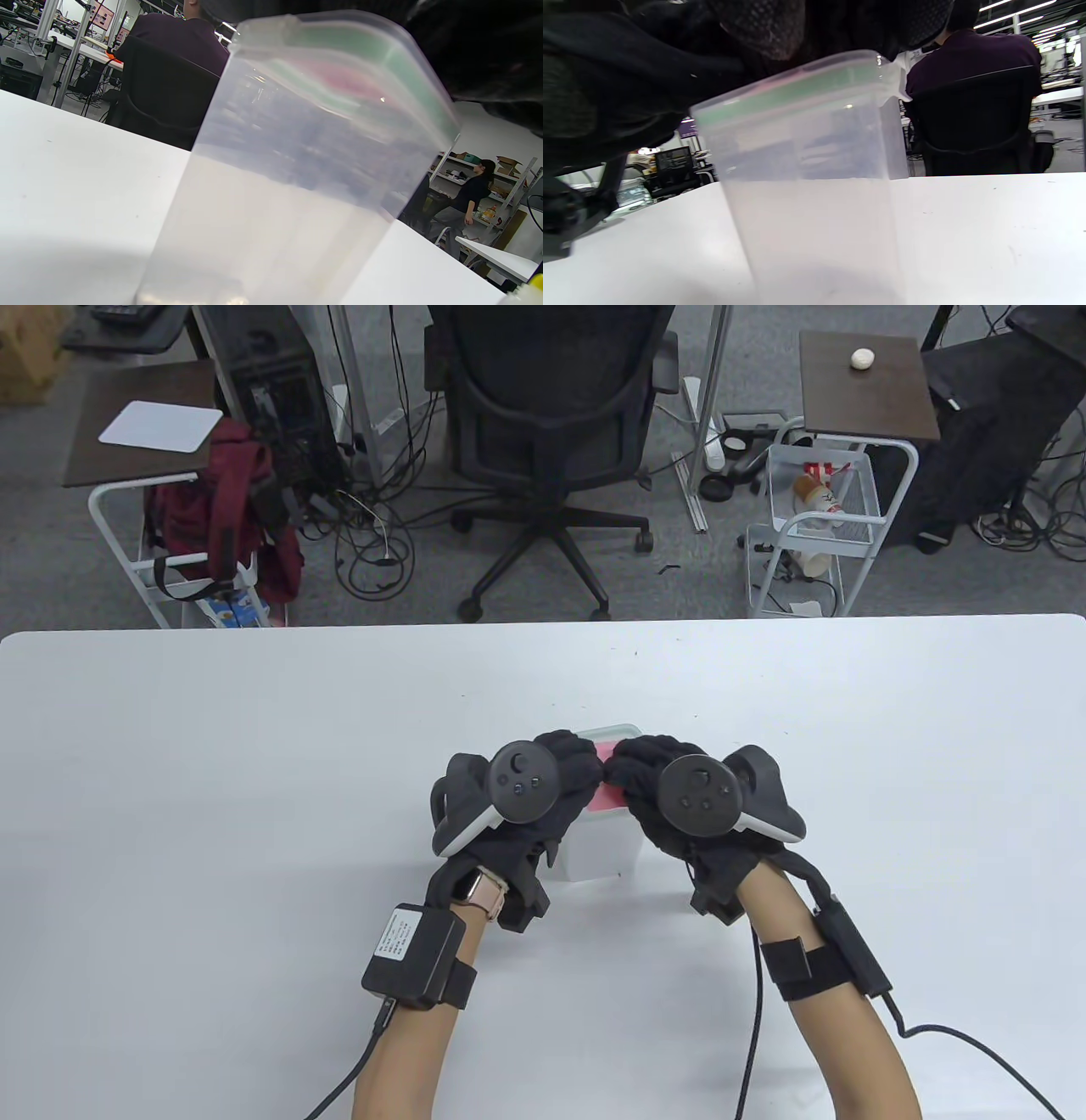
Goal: Squeeze liquid glue on card and attach to container
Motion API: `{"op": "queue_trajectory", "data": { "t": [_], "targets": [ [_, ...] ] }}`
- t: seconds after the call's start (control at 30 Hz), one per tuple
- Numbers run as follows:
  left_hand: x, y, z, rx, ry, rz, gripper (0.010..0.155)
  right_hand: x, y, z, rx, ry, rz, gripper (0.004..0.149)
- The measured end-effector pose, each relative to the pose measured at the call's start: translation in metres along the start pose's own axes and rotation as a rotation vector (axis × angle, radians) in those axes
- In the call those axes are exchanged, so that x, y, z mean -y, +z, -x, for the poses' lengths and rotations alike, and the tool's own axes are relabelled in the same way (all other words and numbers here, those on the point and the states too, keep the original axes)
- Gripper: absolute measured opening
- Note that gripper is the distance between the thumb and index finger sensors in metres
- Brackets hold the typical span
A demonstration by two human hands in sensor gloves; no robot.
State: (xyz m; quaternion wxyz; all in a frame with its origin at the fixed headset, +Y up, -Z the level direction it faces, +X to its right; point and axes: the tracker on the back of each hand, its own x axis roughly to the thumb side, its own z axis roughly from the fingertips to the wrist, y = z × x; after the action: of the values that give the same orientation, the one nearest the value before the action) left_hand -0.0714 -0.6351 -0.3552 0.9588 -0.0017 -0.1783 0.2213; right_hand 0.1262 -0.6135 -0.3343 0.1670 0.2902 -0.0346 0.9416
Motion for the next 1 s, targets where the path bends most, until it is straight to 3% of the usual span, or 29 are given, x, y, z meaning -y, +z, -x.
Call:
{"op": "queue_trajectory", "data": {
  "t": [0.17, 0.27, 0.6, 1.0],
  "targets": [
    [0.000, 0.000, 0.000, 0.002, 0.001, 0.000, 0.039, 0.002, 0.013, -0.001, 0.037, 0.002, -0.005, 0.040],
    [0.000, 0.000, 0.001, 0.002, 0.010, 0.004, 0.039, 0.002, 0.005, 0.002, 0.010, -0.049, -0.001, 0.038],
    [0.000, 0.000, 0.001, 0.006, 0.010, 0.006, 0.039, -0.010, -0.028, 0.001, -0.145, 0.034, -0.012, 0.045],
    [0.001, 0.001, 0.000, -0.001, 0.008, -0.001, 0.039, 0.000, 0.003, -0.007, 0.006, 0.036, 0.001, 0.040]
  ]
}}
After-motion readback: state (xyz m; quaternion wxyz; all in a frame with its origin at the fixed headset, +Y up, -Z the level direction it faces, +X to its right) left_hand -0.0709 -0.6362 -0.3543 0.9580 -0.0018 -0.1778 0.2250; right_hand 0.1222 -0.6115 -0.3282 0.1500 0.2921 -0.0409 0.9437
